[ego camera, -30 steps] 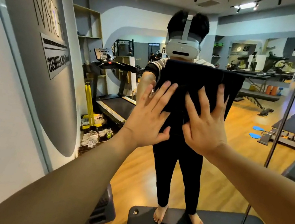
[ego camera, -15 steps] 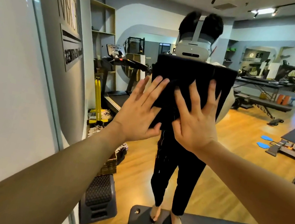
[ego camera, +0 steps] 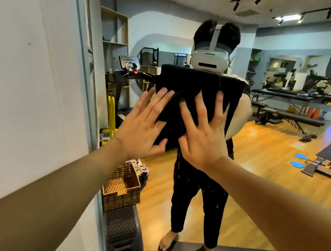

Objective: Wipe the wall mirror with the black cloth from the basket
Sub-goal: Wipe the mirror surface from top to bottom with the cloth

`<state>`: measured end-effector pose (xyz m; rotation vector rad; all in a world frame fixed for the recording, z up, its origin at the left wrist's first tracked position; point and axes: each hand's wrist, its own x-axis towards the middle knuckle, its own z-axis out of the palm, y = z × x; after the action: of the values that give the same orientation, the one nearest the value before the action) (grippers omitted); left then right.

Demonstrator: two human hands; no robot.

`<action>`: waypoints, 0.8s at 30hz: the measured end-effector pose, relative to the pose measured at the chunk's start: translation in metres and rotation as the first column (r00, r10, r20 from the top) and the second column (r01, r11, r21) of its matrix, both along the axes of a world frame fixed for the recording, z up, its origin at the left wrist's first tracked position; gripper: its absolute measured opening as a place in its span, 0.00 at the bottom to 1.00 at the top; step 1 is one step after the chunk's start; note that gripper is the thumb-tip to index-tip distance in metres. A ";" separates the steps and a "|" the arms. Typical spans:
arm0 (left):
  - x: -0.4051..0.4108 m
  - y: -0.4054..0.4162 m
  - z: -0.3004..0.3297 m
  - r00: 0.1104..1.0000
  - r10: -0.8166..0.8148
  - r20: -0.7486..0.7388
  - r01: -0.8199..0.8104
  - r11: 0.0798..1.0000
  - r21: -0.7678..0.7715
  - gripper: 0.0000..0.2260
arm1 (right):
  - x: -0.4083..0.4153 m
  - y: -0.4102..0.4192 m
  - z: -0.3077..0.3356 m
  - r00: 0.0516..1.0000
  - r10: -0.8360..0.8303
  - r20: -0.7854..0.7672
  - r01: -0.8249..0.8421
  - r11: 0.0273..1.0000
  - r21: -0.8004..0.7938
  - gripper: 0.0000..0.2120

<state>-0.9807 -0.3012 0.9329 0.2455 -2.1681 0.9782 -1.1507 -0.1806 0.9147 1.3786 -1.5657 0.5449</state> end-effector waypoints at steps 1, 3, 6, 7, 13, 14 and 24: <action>0.010 -0.009 0.001 1.000 0.015 0.009 -0.015 1.000 -0.008 0.31 | 0.010 -0.008 0.000 1.000 -0.004 0.004 0.004 1.000 0.001 0.38; 0.033 -0.027 0.001 0.999 0.044 0.025 -0.043 0.999 -0.012 0.30 | 0.034 -0.027 0.000 1.000 -0.005 0.014 0.005 1.000 0.009 0.38; 0.061 -0.049 0.003 0.998 0.051 0.043 -0.051 0.999 -0.004 0.30 | 0.062 -0.050 -0.001 0.999 -0.006 0.033 0.005 1.000 0.012 0.38; 0.069 -0.055 0.004 0.998 0.050 0.048 -0.050 0.999 -0.003 0.30 | 0.070 -0.056 -0.001 0.999 -0.003 0.039 0.003 1.000 0.011 0.38; 0.102 -0.084 0.004 0.996 0.071 0.046 -0.071 0.997 -0.020 0.34 | 0.103 -0.086 -0.002 0.999 -0.021 0.047 0.019 0.999 0.040 0.39; 0.106 -0.087 0.003 0.997 0.066 0.041 -0.065 0.998 -0.016 0.34 | 0.107 -0.089 -0.002 0.999 -0.019 0.043 0.017 0.999 0.044 0.40; 0.140 -0.104 -0.021 0.997 0.073 0.015 -0.074 0.988 0.136 0.38 | 0.137 -0.117 -0.015 0.999 0.052 -0.011 -0.051 0.997 0.050 0.39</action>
<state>-0.8408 -0.4051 0.9120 0.3891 -2.2512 0.8739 -1.0136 -0.2971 0.8994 1.4607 -1.5469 0.5306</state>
